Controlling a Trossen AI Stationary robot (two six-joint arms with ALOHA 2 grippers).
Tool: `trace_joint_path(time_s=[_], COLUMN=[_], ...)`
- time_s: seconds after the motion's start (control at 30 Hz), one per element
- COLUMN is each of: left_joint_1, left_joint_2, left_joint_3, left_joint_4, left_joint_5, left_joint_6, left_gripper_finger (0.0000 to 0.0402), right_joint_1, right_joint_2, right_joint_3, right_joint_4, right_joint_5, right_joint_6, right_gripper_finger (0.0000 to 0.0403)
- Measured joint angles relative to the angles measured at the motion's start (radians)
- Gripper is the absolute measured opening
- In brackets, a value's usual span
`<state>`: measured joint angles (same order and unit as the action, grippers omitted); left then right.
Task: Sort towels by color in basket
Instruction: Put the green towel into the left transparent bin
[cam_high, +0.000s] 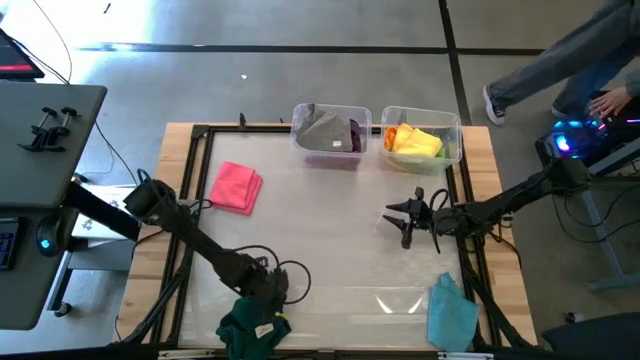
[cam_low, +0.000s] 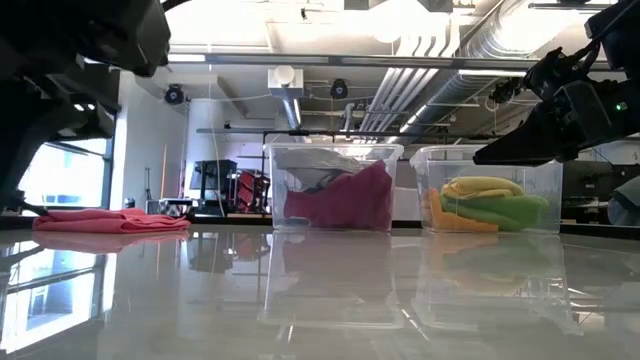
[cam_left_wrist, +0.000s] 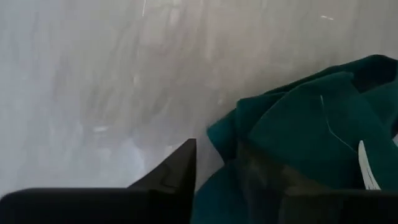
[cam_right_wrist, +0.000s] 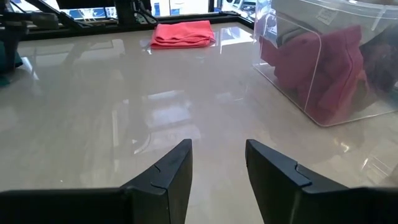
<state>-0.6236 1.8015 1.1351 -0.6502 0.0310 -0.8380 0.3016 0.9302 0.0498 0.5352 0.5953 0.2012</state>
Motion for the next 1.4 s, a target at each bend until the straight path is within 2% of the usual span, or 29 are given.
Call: trace_joint_path(time_s=[0.23,0.47,0.67,0.9,1.07,1.17,1.4], left_joint_1=[-0.034,-0.065,-0.077,-0.042,0.011,0.049,0.135], left_joint_2=[0.0,0.053,0.099,0.106,0.089,0.054,-0.064], left_joint_3=[0.0,0.0,0.006,0.005,0.004,-0.003,-0.003], left_joint_4=[0.002,-0.002,-0.021,-0.075,-0.118,-0.188,-0.399], left_joint_5=[0.031,0.062,0.055,0.024,0.027,-0.101,-0.715], left_joint_6=[-0.016,0.043,0.18,0.251,0.339,0.397,0.432], left_gripper_finger=[0.0161,0.0158,0.0114,0.001,0.001,0.0002,0.0001], right_joint_1=[0.0,0.0,0.0,0.0,0.0,0.0,0.0], right_joint_2=[0.0,0.0,0.0,0.0,0.0,0.0,0.0], right_joint_3=[0.0,0.0,0.0,0.0,0.0,0.0,0.0], right_joint_4=[0.0,0.0,-0.008,-0.015,-0.022,-0.022,-0.021], right_joint_5=[0.0,0.0,0.0,0.0,0.0,0.0,0.006], right_joint_6=[0.002,0.0,0.0,0.004,0.009,0.019,0.032], right_gripper_finger=[0.0144,0.0144,0.0144,0.0144,0.0144,0.0144,0.0144])
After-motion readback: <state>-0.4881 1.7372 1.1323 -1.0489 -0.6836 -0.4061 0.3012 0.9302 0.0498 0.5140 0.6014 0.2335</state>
